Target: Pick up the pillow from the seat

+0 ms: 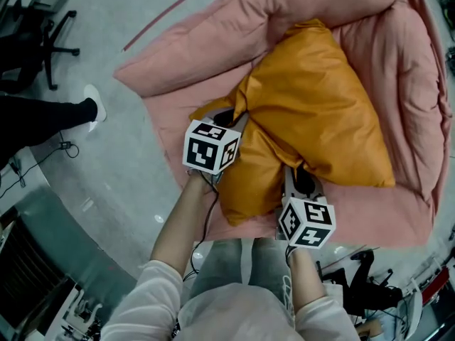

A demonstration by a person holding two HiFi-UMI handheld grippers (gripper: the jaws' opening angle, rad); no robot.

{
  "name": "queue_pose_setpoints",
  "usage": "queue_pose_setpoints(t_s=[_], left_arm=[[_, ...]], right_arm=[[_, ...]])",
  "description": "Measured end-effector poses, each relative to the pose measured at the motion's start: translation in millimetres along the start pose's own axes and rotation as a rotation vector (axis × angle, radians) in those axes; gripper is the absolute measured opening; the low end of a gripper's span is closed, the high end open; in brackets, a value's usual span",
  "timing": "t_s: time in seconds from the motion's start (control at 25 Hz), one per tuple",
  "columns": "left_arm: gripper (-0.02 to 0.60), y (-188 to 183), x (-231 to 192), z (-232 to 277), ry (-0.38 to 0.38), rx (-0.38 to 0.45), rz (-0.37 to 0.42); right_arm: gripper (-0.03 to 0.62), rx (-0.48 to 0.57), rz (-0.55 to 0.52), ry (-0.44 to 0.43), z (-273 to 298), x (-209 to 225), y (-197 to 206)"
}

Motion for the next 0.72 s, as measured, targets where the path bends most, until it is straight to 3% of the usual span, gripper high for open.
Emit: queue_pose_setpoints(t_s=[0.16, 0.36, 0.72], left_arm=[[0.014, -2, 12, -17, -0.033, 0.021, 0.022], [0.011, -16, 31, -44, -0.036, 0.095, -0.004], [0.011, -36, 68, -110, -0.089, 0.177, 0.013]], right_arm=[[0.044, 0.022, -0.019, -0.032, -14, -3, 0], [0.035, 0.046, 0.049, -0.093, -36, -2, -7], [0.035, 0.105, 0.041, -0.184, -97, -23, -22]])
Point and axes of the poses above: the fingertips, and each gripper's own axes: z forward along the fingers, x to its right, y out of its underside, the point moved 1 cm from there along -z, backward along the fingers, and after that the axes turned 15 degrees about y, right-handed, at the moved point
